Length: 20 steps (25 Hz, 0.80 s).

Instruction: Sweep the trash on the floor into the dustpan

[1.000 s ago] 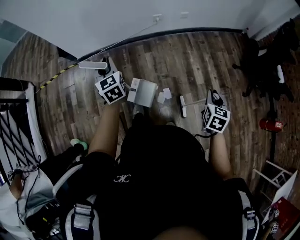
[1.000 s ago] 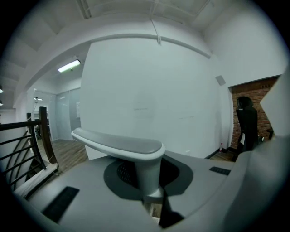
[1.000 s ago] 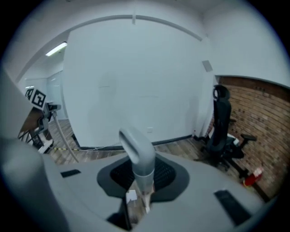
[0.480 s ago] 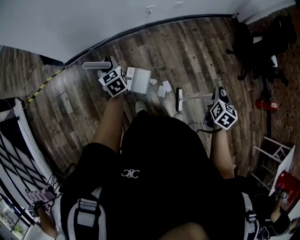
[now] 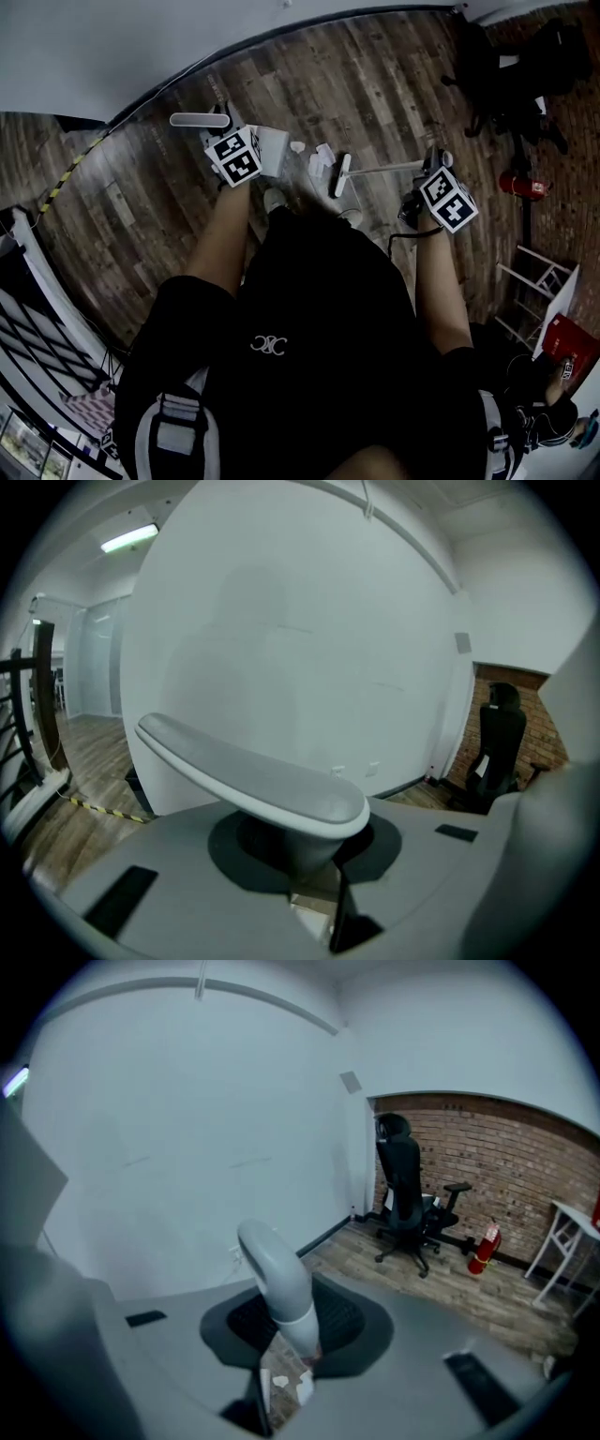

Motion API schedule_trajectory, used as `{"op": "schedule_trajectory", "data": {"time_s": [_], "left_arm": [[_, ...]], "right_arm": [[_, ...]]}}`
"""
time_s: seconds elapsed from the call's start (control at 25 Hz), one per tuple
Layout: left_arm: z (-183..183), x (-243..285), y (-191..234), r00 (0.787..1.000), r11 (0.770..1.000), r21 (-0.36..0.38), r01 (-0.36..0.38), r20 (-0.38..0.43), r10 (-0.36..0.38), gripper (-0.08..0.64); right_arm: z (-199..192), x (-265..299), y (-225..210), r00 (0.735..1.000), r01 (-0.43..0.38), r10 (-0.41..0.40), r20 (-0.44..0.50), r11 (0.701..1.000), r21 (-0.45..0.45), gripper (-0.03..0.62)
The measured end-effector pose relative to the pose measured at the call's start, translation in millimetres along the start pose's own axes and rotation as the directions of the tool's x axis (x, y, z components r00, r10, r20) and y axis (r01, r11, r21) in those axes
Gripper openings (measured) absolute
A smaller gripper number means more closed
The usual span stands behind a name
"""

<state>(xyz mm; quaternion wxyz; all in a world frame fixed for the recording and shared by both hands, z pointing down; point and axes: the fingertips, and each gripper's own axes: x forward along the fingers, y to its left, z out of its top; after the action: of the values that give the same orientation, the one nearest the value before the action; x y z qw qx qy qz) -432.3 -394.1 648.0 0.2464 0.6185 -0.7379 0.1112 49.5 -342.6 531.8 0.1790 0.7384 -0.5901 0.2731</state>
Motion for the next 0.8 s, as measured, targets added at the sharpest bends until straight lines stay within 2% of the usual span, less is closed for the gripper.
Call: {"op": "schedule_trajectory", "data": {"time_s": [0.16,0.36,0.6,0.8], "left_arm": [[-6,-1,-15,0.997,0.998,0.009,0.069,-0.021,-0.069,0.074],[-13,-8,-30,0.992,0.992,0.034,0.123,-0.041,-0.122,0.084],[-20,-14,-33,0.987,0.988,0.030,0.150,-0.065,-0.148,0.091],[-20,-19,-27,0.989,0.991,0.015,0.136,-0.060,-0.135,0.091]], "right_arm": [[-6,6,51,0.995,-0.100,0.099,-0.025,0.992,-0.075,0.091],[-21,7,120,0.967,-0.251,0.239,-0.083,0.950,-0.188,0.097],[-14,12,176,0.930,-0.364,0.349,-0.112,0.915,-0.172,0.101],[-12,5,211,0.875,-0.482,0.467,-0.130,0.866,-0.132,0.101]]}}
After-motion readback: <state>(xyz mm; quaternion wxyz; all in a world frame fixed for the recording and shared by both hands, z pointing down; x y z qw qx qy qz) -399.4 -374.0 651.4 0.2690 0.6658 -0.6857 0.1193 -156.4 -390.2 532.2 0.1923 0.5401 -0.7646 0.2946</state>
